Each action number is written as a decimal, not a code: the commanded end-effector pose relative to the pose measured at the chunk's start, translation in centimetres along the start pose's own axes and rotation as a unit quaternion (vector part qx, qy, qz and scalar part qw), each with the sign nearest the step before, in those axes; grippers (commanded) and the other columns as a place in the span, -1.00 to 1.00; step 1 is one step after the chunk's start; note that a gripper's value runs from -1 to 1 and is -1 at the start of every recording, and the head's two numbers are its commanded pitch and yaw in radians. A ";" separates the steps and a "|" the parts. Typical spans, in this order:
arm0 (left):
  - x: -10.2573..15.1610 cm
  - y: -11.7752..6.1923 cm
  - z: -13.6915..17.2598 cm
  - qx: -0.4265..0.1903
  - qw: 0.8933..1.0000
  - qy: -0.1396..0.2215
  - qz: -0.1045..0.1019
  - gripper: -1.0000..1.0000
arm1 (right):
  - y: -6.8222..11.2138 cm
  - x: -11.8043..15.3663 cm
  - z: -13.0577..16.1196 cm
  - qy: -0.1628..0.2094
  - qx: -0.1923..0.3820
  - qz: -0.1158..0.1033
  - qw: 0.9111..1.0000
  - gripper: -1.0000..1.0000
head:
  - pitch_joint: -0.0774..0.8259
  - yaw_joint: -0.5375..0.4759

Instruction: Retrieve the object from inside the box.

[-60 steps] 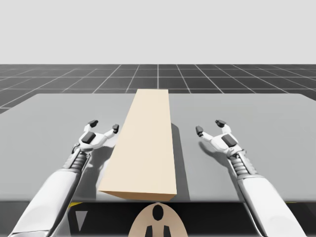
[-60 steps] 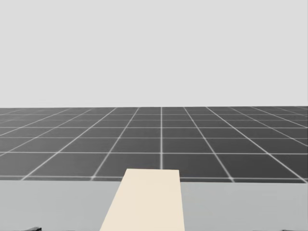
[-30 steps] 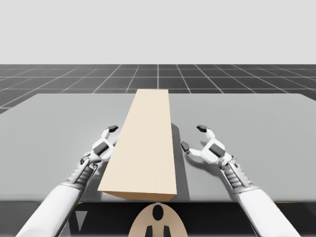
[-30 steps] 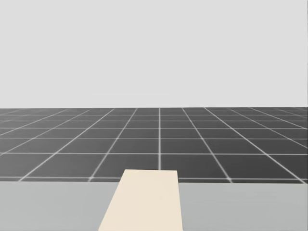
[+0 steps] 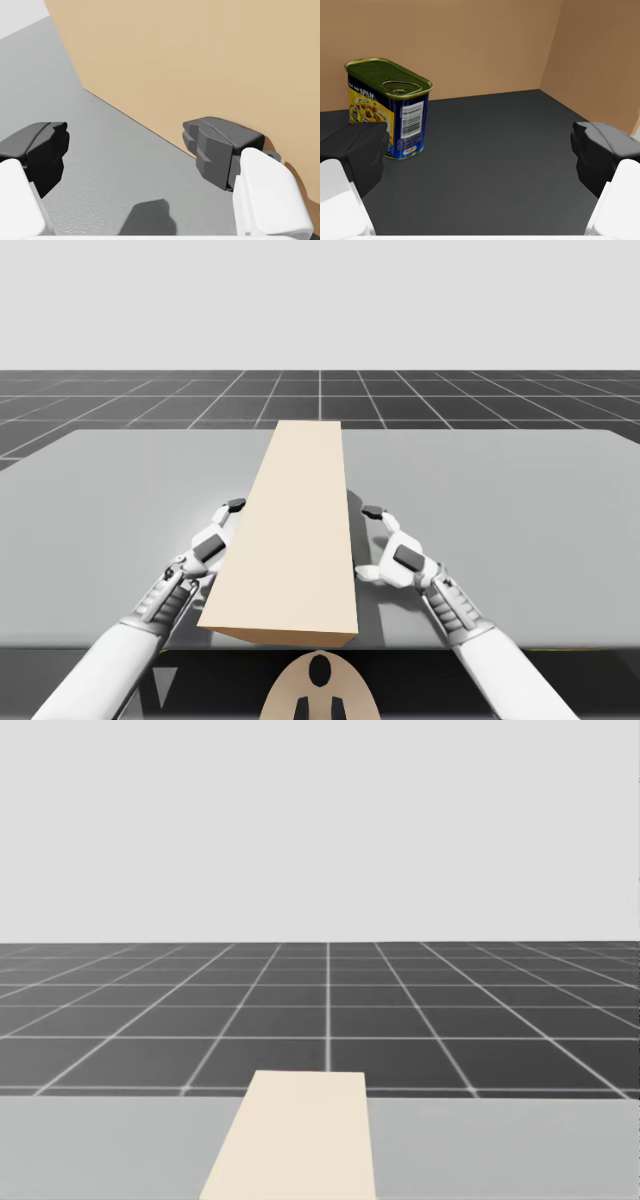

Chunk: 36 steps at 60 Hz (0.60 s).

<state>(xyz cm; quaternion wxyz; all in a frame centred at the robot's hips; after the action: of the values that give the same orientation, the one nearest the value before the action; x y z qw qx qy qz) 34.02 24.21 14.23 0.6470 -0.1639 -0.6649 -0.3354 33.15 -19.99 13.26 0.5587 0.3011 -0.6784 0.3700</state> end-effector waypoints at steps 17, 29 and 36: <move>-0.4 -2.5 -1.4 -0.041 0.999 0.001 -0.001 -1.00 | -0.3 -1.9 -5.8 -0.019 0.134 -0.024 0.991 -1.00 | -0.78 0.08; -0.4 -2.5 -1.4 -0.040 0.999 0.001 -0.005 -1.00 | -0.3 -2.2 -8.8 -0.053 0.164 -0.022 0.985 -1.00 | -0.78 0.08; -0.4 -2.5 -1.4 -0.039 0.999 0.002 -0.007 -1.00 | 0.1 -2.8 -11.1 -0.061 0.182 -0.034 0.981 -1.00 | -0.77 0.09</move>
<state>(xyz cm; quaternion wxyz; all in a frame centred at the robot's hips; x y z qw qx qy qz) 33.90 23.90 14.30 0.6384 -0.1553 -0.6652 -0.3546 38.34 -12.99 11.99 0.4805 0.4170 -0.6306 0.4446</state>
